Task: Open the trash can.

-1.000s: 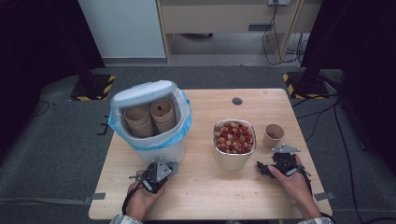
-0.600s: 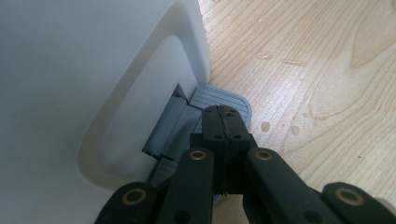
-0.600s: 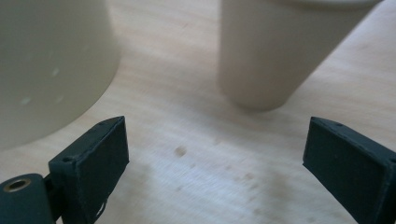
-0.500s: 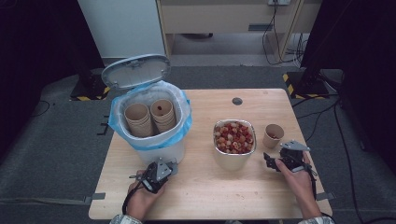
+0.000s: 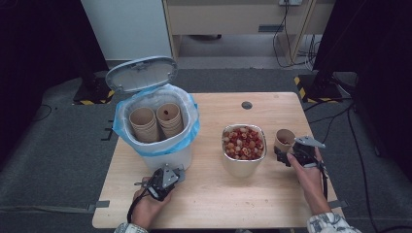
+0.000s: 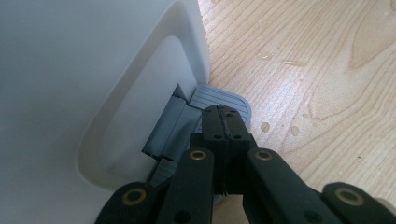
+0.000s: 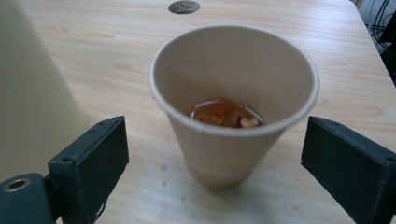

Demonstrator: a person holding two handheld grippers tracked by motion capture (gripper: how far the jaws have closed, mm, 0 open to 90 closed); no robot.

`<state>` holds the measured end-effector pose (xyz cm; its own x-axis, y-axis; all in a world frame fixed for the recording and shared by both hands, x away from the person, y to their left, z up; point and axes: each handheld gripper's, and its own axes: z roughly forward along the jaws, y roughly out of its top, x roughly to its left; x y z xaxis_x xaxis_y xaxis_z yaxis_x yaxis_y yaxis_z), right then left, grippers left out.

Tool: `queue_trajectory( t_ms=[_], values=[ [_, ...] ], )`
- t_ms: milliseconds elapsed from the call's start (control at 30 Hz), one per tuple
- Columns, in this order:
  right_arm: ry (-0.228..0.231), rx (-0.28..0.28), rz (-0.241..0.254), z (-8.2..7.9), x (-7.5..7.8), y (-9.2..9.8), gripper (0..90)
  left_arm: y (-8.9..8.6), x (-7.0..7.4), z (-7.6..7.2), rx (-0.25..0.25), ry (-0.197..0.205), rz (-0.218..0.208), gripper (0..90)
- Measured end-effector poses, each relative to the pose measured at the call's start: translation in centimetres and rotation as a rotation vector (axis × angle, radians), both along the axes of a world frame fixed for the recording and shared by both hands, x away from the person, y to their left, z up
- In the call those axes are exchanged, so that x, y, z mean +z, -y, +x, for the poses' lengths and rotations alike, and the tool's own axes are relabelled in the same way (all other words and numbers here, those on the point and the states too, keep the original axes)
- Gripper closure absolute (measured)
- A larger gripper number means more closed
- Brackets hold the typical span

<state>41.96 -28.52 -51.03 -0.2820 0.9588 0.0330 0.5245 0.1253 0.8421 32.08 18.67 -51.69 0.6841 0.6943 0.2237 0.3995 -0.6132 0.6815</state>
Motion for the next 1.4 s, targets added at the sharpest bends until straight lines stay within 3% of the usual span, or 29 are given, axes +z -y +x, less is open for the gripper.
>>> queue_trajectory(
  t_ms=[333, 400, 467, 533, 800, 900, 1133, 1400],
  values=[
    [0.024, 0.001, 0.028, 2.0, -0.4, -0.3, 11.3, 0.0, 0.0, 0.0, 0.0, 0.003, 0.002, 89.9],
    [0.021, -0.004, 0.051, 2.3, -0.7, -0.2, 13.1, 0.0, 0.0, 0.0, 0.0, 0.003, 0.002, 89.9],
    [0.014, -0.009, 0.049, 2.5, -0.9, -0.1, 15.6, 0.0, 0.0, 0.0, 0.001, 0.002, 0.0, 89.9],
    [0.026, -0.002, 0.049, 2.5, -0.9, 0.0, 24.2, 0.0, 0.0, 0.0, 0.0, 0.002, 0.001, 89.9],
    [0.058, 0.057, 0.012, 2.2, -0.8, 0.5, 27.8, 0.0, 0.0, 0.0, 0.001, 0.002, 0.0, 89.9],
    [0.097, 0.078, 0.0, 1.9, -0.2, 0.4, 28.5, 0.0, 0.0, 0.0, 0.001, 0.002, 0.0, 89.9],
    [0.135, 0.146, -0.024, 1.2, 2.2, -0.2, 28.6, 0.0, 0.0, 0.0, 0.001, 0.002, 0.002, 89.9],
    [0.146, 0.182, -0.067, 1.2, 4.5, -0.2, 28.7, 0.0, 0.0, 0.0, 0.002, 0.002, 0.001, 89.9]
  ],
)
